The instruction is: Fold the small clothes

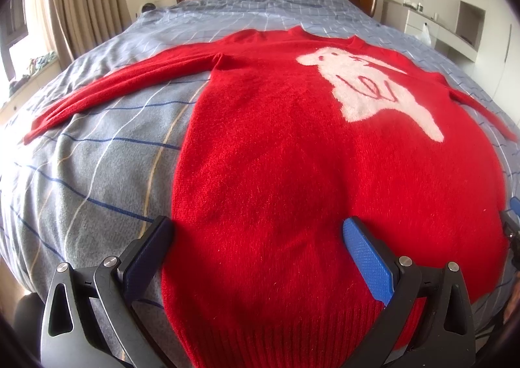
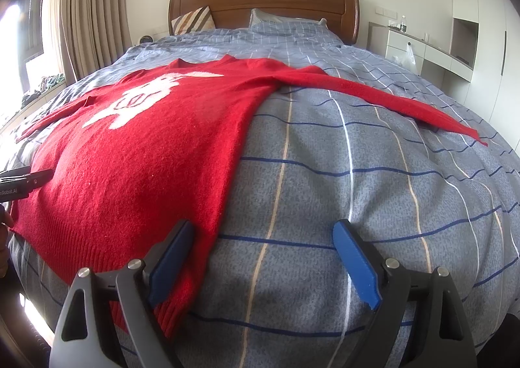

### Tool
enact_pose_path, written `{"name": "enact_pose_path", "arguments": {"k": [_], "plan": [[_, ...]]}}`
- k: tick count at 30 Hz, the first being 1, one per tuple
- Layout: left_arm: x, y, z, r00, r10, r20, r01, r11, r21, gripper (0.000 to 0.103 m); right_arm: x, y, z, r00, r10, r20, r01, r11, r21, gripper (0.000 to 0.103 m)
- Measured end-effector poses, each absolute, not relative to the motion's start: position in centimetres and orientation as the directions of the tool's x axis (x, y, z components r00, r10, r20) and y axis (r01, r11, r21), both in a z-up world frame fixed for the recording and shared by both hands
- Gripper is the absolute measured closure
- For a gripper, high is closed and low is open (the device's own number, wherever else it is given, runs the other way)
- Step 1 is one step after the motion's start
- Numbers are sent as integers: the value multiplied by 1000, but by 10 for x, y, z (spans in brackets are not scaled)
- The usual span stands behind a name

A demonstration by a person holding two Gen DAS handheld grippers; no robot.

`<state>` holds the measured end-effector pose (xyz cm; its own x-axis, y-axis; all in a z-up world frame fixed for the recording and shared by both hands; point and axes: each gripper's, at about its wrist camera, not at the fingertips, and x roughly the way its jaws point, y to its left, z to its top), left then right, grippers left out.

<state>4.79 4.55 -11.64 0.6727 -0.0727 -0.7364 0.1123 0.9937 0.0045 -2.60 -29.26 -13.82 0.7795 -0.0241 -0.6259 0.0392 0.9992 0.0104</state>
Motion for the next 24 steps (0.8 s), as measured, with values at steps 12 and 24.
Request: {"name": "enact_pose_path", "arguments": {"k": [12,24], "plan": [[48,45,-117,675,-71,-735,111,994,7,0,-26,-292,-138,779,-24,-626,38,999,9,15],[40,56,-105,686,-96,-721,106,994,-31,0,-25,-290,-139,779,-29,-627,38,999,1,13]]}}
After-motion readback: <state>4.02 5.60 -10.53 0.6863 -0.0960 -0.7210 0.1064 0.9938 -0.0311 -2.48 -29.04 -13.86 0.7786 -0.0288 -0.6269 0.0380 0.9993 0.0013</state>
